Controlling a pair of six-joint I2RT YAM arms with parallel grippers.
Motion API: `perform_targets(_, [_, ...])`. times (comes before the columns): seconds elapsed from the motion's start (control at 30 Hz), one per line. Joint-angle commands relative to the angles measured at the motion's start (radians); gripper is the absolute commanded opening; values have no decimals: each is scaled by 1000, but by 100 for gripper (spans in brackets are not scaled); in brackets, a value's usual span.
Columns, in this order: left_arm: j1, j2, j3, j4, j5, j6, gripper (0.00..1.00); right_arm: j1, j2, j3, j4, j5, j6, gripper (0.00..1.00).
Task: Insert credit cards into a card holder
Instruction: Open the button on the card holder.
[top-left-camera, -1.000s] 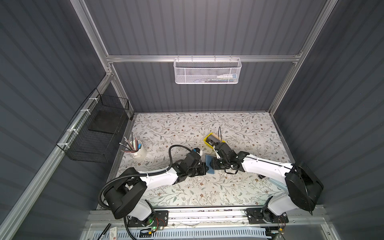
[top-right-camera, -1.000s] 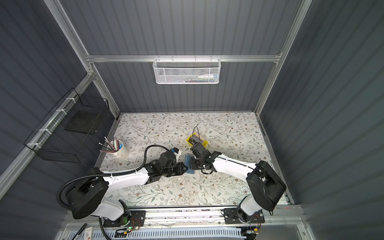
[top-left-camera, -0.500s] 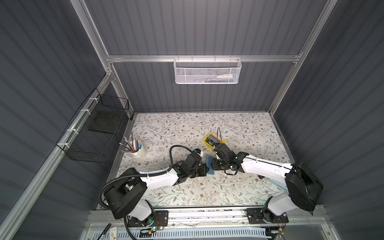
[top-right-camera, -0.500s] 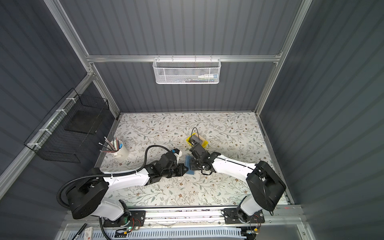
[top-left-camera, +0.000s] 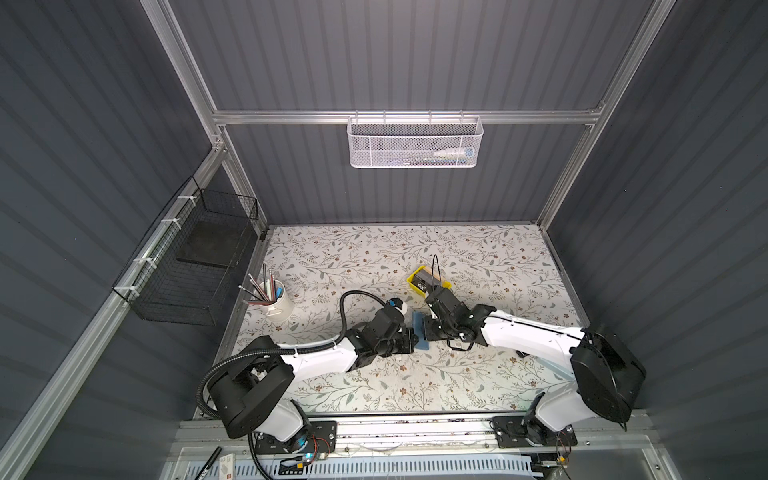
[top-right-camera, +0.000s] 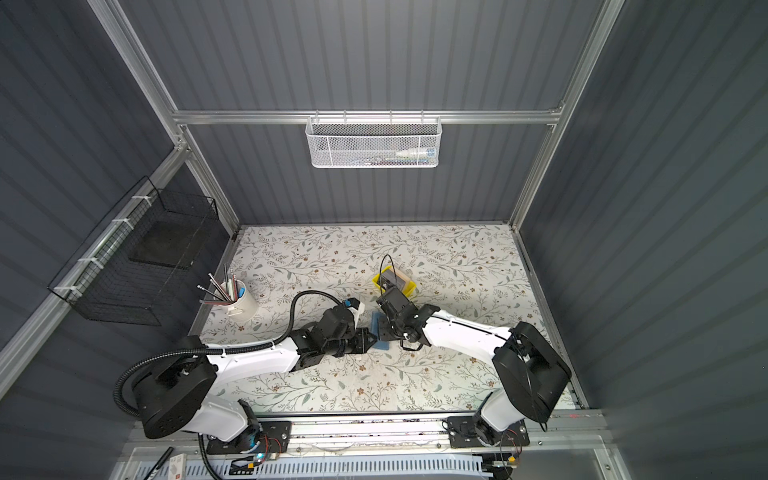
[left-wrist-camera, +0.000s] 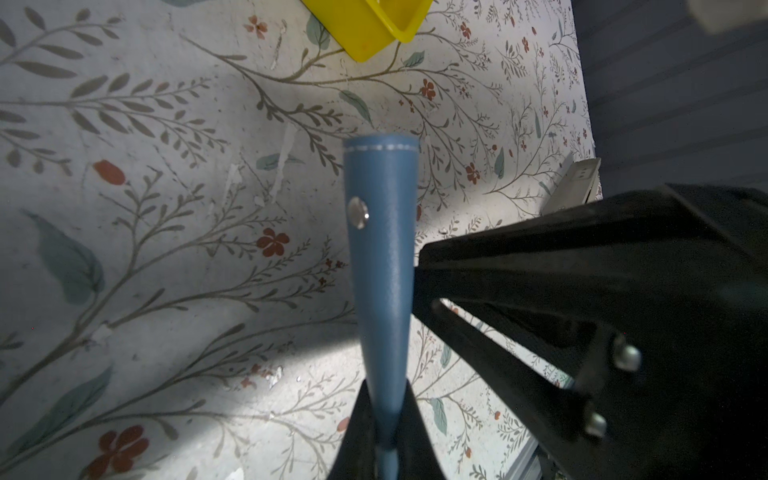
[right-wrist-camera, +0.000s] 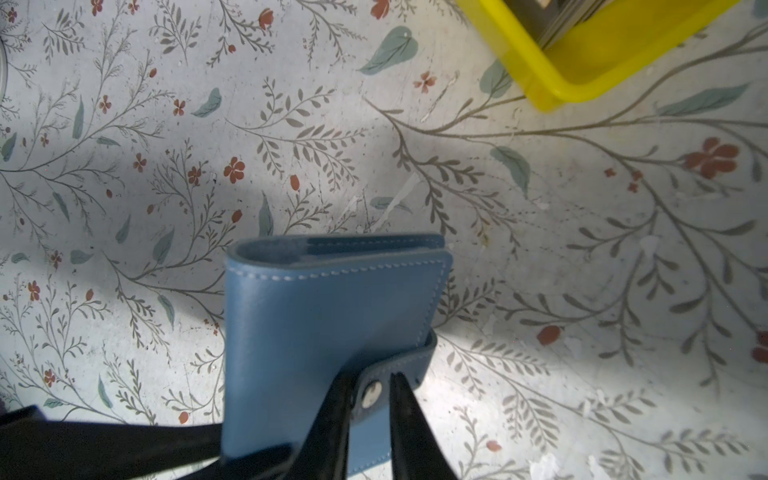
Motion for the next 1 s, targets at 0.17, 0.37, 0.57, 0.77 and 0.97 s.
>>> perform_targets(0.17, [-11,-17,8,-16,-19,25,9,14,10,3,-28,43,10,21])
perform_targets(0.37, [-12,-13,11,-23,-25,24,9,17,-9,-4,-70,102,32,21])
perform_targets(0.57, [-12,-12,17,-29,-26,24,9,17,-23,-32,21,-17,9,21])
perform_targets(0.77, [-13,-12,28,-40,-26,30,9,17,-2,-34,36,-47,15,21])
perform_targets(0.97, [-14,-6,31,-42,-27,33,9,18,-14,-37,-3,-11,14,17])
